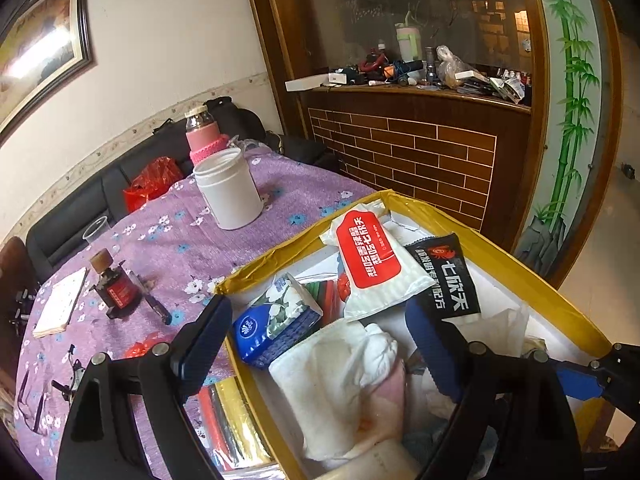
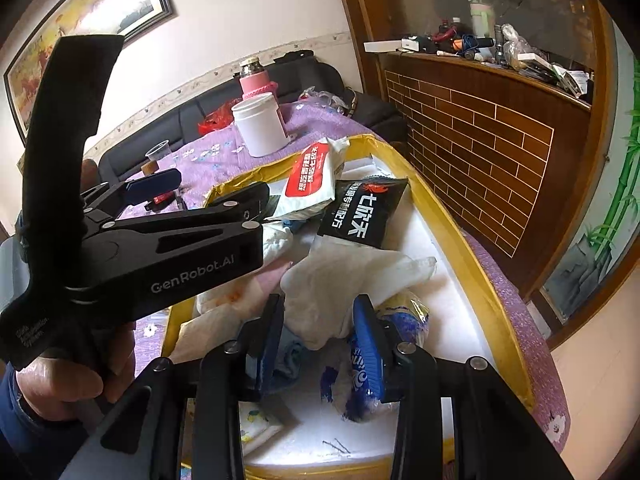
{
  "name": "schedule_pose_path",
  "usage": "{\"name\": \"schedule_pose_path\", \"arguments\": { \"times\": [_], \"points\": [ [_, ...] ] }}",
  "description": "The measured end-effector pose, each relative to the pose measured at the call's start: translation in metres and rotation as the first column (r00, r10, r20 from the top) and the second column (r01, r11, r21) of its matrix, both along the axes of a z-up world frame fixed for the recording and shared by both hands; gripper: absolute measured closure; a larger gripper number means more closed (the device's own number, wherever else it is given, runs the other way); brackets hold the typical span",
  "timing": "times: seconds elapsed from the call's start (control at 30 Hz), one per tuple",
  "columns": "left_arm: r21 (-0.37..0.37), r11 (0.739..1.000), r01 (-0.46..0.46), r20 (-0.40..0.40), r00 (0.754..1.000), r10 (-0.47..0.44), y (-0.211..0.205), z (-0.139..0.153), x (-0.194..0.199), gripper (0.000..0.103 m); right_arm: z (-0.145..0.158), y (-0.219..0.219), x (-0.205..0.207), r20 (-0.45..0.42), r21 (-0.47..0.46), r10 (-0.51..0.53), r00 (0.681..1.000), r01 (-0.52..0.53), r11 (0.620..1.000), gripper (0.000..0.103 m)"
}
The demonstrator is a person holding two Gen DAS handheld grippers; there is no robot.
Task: Organize soft objects
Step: 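Lower both items into the tray and open both grippers, then move both grippers back from the tray toward the table items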
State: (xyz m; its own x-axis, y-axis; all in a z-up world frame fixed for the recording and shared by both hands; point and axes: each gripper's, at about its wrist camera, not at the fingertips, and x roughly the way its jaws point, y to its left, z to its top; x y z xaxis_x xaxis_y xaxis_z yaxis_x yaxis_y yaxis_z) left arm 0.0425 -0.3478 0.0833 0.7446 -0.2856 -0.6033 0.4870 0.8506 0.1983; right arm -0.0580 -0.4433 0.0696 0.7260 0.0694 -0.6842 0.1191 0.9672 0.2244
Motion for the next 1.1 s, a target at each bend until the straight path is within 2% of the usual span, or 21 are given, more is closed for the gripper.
{"name": "schedule_pose_path", "arguments": {
  "times": [0.47,0.53,0.77,0.93,1.1],
  "points": [
    [-0.025,1.0,0.001,0.023,1.0,-0.001,0.02,0.013,-0.022,0.015,0.012,0.013,-0.016,0.03,-0.012,-0.003,1.0,0.003,1.0,0.059],
    [-0.04,0.999,0.0,0.015,1.0,0.001,0.027,0.013,-0.025,0.015,0.015,0.017,-0.017,0.034,-0.017,-0.001,0.999,0.001,1.0,0.056],
    [-0.095,0.995,-0.023,-0.038,0.999,0.019,0.066,0.008,-0.032,0.015,0.019,0.038,-0.018,0.036,-0.039,0.021,0.999,-0.02,0.999,0.056],
    [-0.117,0.99,-0.084,-0.105,0.992,0.072,0.11,-0.004,-0.031,0.015,0.017,0.061,-0.014,0.02,-0.063,0.051,0.999,-0.049,0.997,0.055],
    [-0.1,0.965,-0.241,-0.197,0.956,0.218,0.183,-0.022,-0.022,0.015,0.02,0.083,-0.006,0.001,-0.081,0.115,0.993,-0.115,0.99,0.055]
  ]
}}
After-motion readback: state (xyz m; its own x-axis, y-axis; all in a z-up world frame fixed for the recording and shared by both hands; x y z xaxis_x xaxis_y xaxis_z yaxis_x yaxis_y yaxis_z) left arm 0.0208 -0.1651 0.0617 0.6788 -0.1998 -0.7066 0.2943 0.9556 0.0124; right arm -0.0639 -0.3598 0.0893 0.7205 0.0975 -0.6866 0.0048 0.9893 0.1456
